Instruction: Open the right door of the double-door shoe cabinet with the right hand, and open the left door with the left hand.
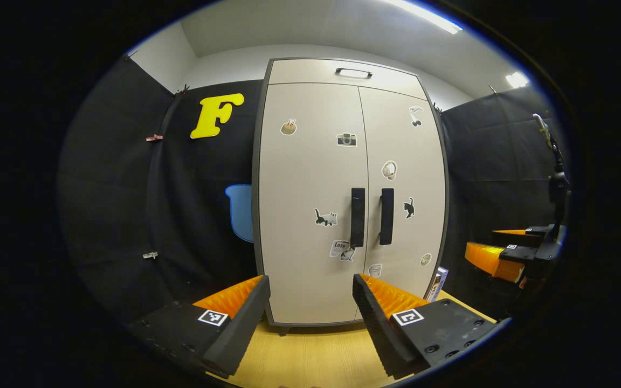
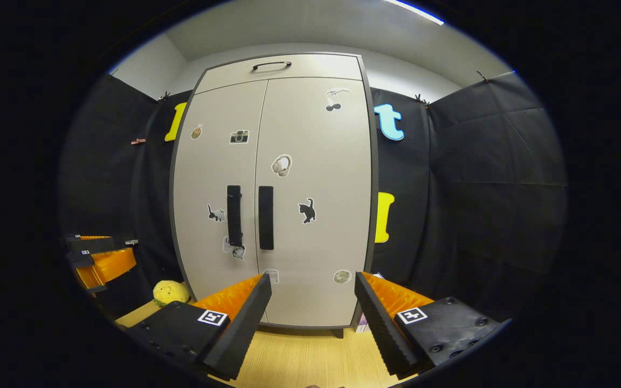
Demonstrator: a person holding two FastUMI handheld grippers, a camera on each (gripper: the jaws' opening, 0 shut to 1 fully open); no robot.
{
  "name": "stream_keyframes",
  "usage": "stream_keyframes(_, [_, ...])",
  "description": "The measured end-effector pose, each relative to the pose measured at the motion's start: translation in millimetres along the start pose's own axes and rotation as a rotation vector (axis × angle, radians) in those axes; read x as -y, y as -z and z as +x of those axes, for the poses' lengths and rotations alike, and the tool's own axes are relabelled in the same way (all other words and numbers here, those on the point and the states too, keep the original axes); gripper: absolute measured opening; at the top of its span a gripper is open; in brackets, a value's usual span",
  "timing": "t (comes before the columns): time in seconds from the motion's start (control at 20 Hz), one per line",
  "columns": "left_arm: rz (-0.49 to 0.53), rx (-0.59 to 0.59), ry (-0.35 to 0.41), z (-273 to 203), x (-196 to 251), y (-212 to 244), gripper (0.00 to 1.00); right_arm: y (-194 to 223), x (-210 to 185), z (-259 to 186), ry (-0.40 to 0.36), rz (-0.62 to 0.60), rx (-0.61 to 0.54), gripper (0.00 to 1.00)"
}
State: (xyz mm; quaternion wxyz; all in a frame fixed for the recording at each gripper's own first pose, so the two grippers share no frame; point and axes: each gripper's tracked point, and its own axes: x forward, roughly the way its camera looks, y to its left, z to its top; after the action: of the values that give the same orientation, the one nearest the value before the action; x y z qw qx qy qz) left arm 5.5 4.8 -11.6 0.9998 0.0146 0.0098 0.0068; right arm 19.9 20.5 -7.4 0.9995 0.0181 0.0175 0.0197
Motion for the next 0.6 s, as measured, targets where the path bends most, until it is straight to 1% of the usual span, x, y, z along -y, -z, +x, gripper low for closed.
stream_keyframes(0.3, [-0.029,-0.027,-0.002,3.4,-0.8,8.8,0.95,-9.1,-10.5,17.5,-0.017,0.019,0.009,0.98])
stream_keyframes(0.4, [-0.032,-0.033,0.001,4.6,-1.1,12.6,0.95,-13.8,-25.6,27.2,-0.043,0.036,0.008,0.98])
stream_keyframes(0.6, [-0.019,-0.051,-0.013,4.7,-3.4,22.6,0.95,-31.5,-55.0,53.0,-0.096,0.031,0.007,0.97])
